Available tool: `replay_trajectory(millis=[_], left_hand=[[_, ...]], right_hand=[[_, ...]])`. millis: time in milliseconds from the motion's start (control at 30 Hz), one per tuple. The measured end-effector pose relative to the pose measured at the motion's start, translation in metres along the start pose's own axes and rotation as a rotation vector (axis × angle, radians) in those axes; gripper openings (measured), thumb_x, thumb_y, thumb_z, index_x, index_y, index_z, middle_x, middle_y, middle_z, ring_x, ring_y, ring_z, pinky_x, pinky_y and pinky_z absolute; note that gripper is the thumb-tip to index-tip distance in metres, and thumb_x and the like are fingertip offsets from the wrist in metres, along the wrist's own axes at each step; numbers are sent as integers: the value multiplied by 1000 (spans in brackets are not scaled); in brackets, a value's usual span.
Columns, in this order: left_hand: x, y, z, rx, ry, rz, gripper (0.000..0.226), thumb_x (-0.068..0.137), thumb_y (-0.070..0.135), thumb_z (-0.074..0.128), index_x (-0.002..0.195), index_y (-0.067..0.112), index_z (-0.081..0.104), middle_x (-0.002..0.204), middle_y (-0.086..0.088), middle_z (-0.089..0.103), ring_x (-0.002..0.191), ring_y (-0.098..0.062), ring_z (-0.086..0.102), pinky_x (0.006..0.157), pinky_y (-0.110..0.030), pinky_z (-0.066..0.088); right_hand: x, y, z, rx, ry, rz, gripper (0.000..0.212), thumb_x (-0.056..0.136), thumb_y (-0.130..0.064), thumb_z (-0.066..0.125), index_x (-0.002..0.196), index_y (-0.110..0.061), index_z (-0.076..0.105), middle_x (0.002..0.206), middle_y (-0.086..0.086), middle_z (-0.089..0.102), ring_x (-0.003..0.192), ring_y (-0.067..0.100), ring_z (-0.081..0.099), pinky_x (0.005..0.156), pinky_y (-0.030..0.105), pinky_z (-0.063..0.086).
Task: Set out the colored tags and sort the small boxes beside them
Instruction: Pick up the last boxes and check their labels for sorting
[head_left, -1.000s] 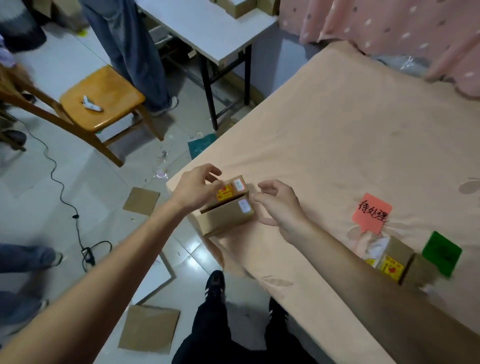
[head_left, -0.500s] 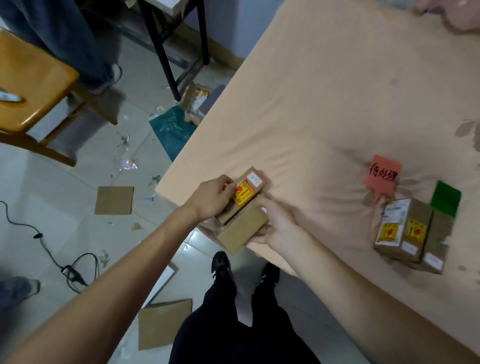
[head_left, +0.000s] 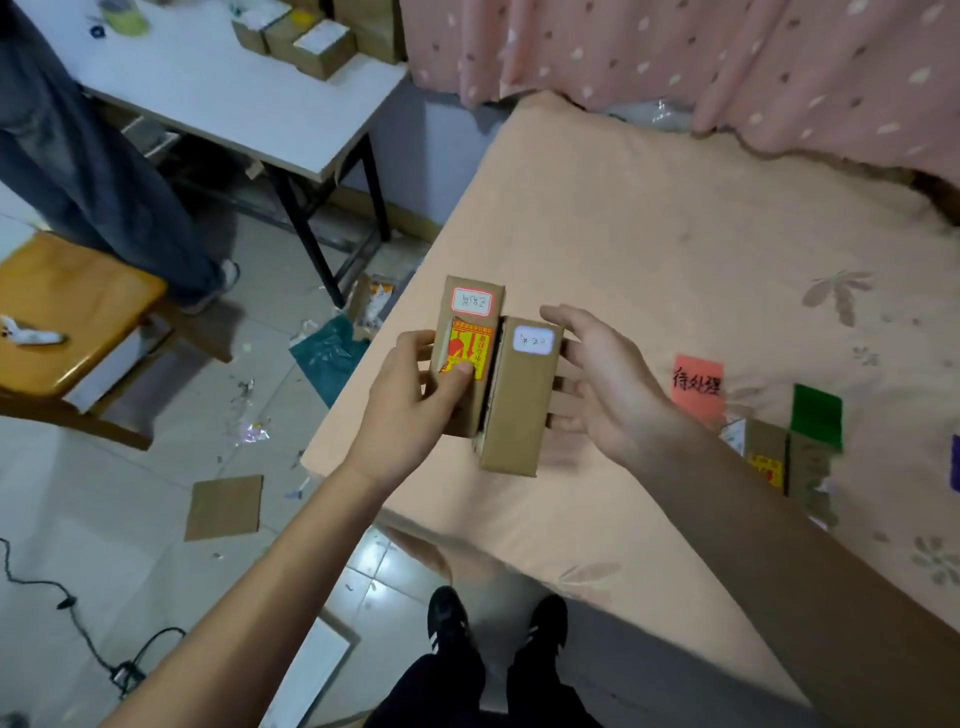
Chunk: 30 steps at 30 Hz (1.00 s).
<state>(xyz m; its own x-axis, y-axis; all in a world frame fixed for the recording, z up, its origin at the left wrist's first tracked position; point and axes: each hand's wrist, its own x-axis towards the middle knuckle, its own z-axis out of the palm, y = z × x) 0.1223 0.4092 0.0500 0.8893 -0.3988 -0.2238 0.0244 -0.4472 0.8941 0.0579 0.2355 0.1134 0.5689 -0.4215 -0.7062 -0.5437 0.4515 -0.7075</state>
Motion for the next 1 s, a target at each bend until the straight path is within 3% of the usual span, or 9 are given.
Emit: replay_trajectory(millis=[67,233,433,500,600,667,733,867,1000], left_hand=[[-8,11,3,-61,25,24,40,100,34,69,135,21,56,127,16,65,108,-2,66,83,-16,54],[-22,33,15,-167,35,42,42,98,31,73,134,21,55,125,17,64,108,-2,66,73,-9,55],[-26,43,25,-131,28,110,54,94,35,77,143,29,54,137,6,64,118,-8,65,97,-38,61],[-26,44,26,-44,36,205,66,89,36,82,148,30,52,142,10,61,129,-9,60,107,-40,55],[-33,49,32,128,-14,352,106,72,44,92,162,32,36,154,26,45,144,2,41,119,-26,39],[-39,51,36,305,-15,412,124,61,51,93,164,29,27,161,17,40,147,-8,40,119,-35,38],[-46,54,39,512,5,449,126,58,54,90,161,28,23,164,7,36,145,-25,41,108,-48,50],[-49,65,40,749,-11,433,126,53,57,90,152,32,17,153,3,26,136,-33,39,73,-51,63],[-44,69,39,860,-47,555,130,54,63,91,159,32,20,155,0,29,138,-35,41,68,-51,64]], right_hand=[[-13,-8,-12,-27,-12,-67,29,106,-39,59,133,-36,69,119,-12,75,105,18,72,82,43,57],[-29,-10,-33,-91,-37,-183,42,106,-27,62,145,-41,63,117,-17,73,113,12,70,74,36,53],[-30,-6,-47,-166,-38,-291,60,96,-12,70,147,-43,60,127,-11,71,106,9,71,84,40,57],[-31,-7,-50,-134,-40,-291,57,95,-19,75,145,-43,61,128,-10,70,111,12,70,84,43,58],[-33,-6,-50,-71,-77,-239,54,91,-43,81,142,-39,63,132,-6,73,124,19,69,86,52,63],[-34,-3,-51,-9,-105,-194,52,89,-53,81,135,-29,70,127,0,79,125,26,73,87,62,64],[-34,-3,-53,74,-137,-144,52,89,-56,80,129,-23,74,121,6,82,117,30,78,90,69,61],[-35,-4,-58,144,-151,-67,36,95,-59,71,111,-29,82,108,6,86,104,31,82,91,69,60],[-35,1,-62,167,-124,-57,45,85,-65,80,116,-33,81,120,9,83,111,36,80,92,77,56]])
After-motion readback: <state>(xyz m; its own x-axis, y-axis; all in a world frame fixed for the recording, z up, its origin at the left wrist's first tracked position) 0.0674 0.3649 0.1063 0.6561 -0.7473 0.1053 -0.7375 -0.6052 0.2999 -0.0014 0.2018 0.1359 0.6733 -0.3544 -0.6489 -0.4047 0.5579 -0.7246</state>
